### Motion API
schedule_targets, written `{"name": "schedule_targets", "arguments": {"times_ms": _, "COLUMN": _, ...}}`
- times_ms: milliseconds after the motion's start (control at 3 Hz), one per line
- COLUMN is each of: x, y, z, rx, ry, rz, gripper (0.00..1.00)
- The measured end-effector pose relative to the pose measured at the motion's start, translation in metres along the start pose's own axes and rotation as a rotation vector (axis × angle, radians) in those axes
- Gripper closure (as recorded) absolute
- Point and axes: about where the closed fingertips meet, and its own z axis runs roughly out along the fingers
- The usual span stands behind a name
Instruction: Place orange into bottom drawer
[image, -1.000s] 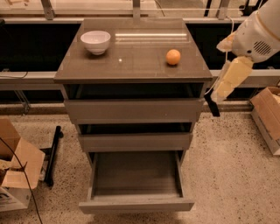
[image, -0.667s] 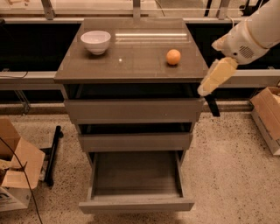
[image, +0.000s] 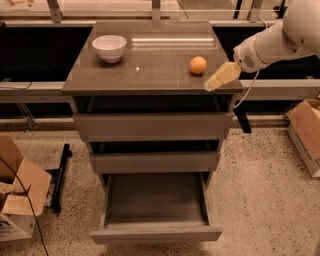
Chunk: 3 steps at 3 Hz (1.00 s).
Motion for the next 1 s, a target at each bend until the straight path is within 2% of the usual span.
{"name": "schedule_targets", "arguments": {"times_ms": 333, "x": -0.007, "y": -0.024, "z": 0.037, "rx": -0.008, "ry": -0.063, "rz": 0.056, "gripper": 0.00}}
{"name": "schedule_targets", "arguments": {"times_ms": 667, "x": -0.013, "y": -0.035, "z": 0.034, "rx": 0.008, "ry": -0.083, "rz": 0.054, "gripper": 0.00}}
{"name": "schedule_targets", "arguments": {"times_ms": 1000, "x": -0.007, "y": -0.031, "z": 0.039, "rx": 0.021, "ry": -0.088, "rz": 0.120, "gripper": 0.00}}
